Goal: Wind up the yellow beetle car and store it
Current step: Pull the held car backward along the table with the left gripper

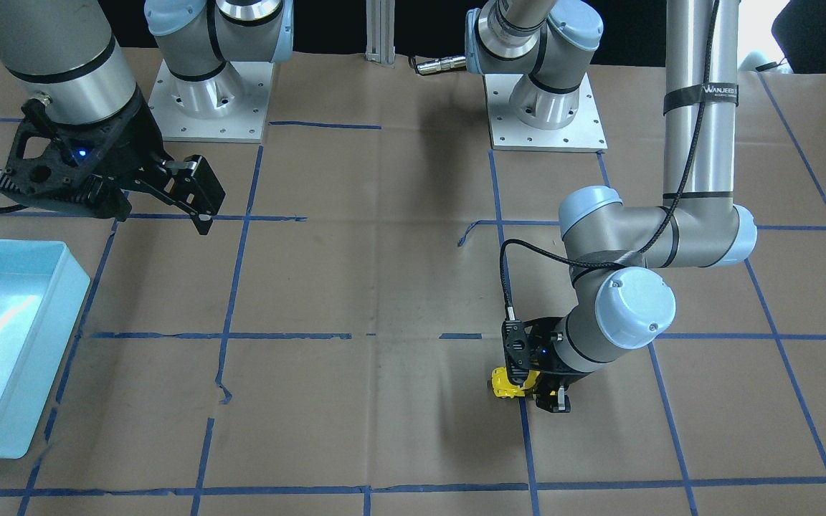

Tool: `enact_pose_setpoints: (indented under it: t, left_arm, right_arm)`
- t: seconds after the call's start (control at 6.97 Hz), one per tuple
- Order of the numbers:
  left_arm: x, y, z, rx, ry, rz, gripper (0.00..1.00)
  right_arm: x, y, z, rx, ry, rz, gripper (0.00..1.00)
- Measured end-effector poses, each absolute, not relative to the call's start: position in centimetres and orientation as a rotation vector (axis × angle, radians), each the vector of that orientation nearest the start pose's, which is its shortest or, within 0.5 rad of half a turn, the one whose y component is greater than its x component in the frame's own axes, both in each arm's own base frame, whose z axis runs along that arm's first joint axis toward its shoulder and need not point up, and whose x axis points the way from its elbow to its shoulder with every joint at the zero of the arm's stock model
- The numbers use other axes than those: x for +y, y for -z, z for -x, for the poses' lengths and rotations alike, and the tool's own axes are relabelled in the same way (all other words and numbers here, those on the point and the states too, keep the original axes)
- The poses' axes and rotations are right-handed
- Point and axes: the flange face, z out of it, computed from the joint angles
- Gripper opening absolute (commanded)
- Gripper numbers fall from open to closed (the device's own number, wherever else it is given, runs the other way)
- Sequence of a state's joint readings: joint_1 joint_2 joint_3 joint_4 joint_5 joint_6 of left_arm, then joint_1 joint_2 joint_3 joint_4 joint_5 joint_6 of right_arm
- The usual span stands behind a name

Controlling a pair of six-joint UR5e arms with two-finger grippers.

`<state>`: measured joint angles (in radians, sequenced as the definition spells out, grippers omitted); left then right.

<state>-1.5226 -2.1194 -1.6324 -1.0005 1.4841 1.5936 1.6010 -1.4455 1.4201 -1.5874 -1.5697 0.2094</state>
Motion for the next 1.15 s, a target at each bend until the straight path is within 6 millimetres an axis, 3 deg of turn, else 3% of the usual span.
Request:
enact_pose_setpoints:
  t: [0.57,1.15]
  left_arm:
    - [-64.5,-19.6,10.5,2.305,0.042,-2.247,0.01]
    - [-64.8,-19.6,8.2,2.316,0.048,-2.237,0.01]
  right_arm:
    - [-54.4,-49.9,-15.0,3.12,0.063,-0.279,1.0]
    - [-54.4,-49.9,-15.0,3.119,0.064,-0.278,1.0]
